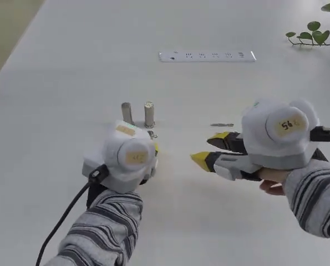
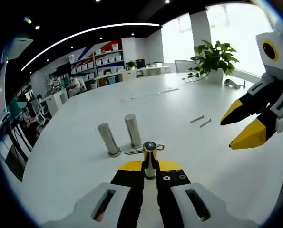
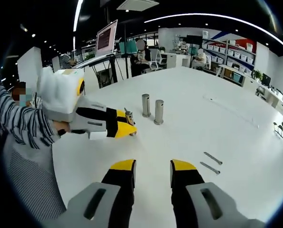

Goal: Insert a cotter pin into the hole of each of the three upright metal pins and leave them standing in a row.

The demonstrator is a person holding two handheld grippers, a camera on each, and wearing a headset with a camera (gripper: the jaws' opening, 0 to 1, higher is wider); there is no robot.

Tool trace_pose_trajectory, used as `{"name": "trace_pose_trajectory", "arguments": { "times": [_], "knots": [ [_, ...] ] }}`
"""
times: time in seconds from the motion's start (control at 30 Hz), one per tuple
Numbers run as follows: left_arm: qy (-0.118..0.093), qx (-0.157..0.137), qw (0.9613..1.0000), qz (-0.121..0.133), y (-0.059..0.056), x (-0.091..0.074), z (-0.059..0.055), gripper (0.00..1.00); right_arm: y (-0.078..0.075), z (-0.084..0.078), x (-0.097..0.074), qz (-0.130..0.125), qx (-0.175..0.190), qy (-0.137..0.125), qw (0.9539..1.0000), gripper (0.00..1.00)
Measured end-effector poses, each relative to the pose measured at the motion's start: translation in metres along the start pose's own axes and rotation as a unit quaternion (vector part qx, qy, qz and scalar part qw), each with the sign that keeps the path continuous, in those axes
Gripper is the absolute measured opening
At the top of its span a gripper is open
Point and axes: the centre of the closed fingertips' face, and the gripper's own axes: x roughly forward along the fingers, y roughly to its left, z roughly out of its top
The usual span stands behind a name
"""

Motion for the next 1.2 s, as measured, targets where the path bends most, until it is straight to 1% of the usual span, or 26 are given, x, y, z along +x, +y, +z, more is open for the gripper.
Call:
{"name": "trace_pose_trajectory", "arguments": {
  "times": [0.07, 0.13, 0.2, 0.27, 0.37, 0.43, 0.53, 0.67, 0.83, 0.87, 0.9, 1.1, 1.2],
  "knots": [
    [0.002, -0.007, 1.0000, 0.007, 0.009, -0.002, -0.002, 0.05, 0.001, -0.001, -0.001, -0.002, 0.008, -0.005, 1.0000, 0.25],
    [0.003, -0.005, 0.9999, 0.014, 0.018, -0.003, -0.004, 0.05, 0.002, 0.001, -0.001, -0.002, 0.014, -0.016, 0.9998, 0.26],
    [0.004, -0.010, 0.9997, 0.020, 0.027, -0.003, -0.006, 0.05, 0.004, 0.002, -0.001, -0.001, 0.018, -0.020, 0.9996, 0.27],
    [0.006, -0.014, 0.9995, 0.026, 0.034, -0.003, -0.008, 0.05, 0.006, 0.005, -0.001, 0.000, 0.018, -0.029, 0.9994, 0.28],
    [0.008, -0.018, 0.9992, 0.034, 0.046, -0.002, -0.010, 0.05, 0.011, 0.013, -0.001, 0.008, 0.026, -0.050, 0.9984, 0.28],
    [0.009, -0.024, 0.9988, 0.042, 0.053, -0.001, -0.011, 0.05, 0.013, 0.014, 0.000, 0.013, 0.025, -0.054, 0.9981, 0.28],
    [0.010, -0.040, 0.9980, 0.049, 0.061, 0.000, -0.013, 0.05, 0.016, 0.014, 0.001, 0.017, 0.023, -0.056, 0.9980, 0.30],
    [0.008, -0.051, 0.9972, 0.054, 0.065, 0.001, -0.015, 0.05, 0.021, 0.010, 0.004, 0.026, 0.019, -0.053, 0.9981, 0.33],
    [0.014, -0.057, 0.9966, 0.058, 0.069, 0.003, -0.020, 0.05, 0.023, 0.008, 0.005, 0.028, 0.016, -0.049, 0.9983, 0.33],
    [0.014, -0.058, 0.9965, 0.059, 0.068, 0.002, -0.020, 0.05, 0.022, 0.008, 0.005, 0.027, 0.020, -0.048, 0.9983, 0.33],
    [0.009, -0.061, 0.9963, 0.059, 0.068, 0.002, -0.019, 0.05, 0.021, 0.007, 0.005, 0.026, 0.023, -0.048, 0.9983, 0.32],
    [0.006, -0.060, 0.9967, 0.055, 0.065, 0.002, -0.019, 0.05, 0.016, 0.002, 0.005, 0.018, 0.031, -0.042, 0.9985, 0.32],
    [0.004, -0.060, 0.9965, 0.057, 0.066, 0.002, -0.019, 0.05, 0.016, -0.002, 0.005, 0.015, 0.039, -0.040, 0.9983, 0.32]
  ]
}}
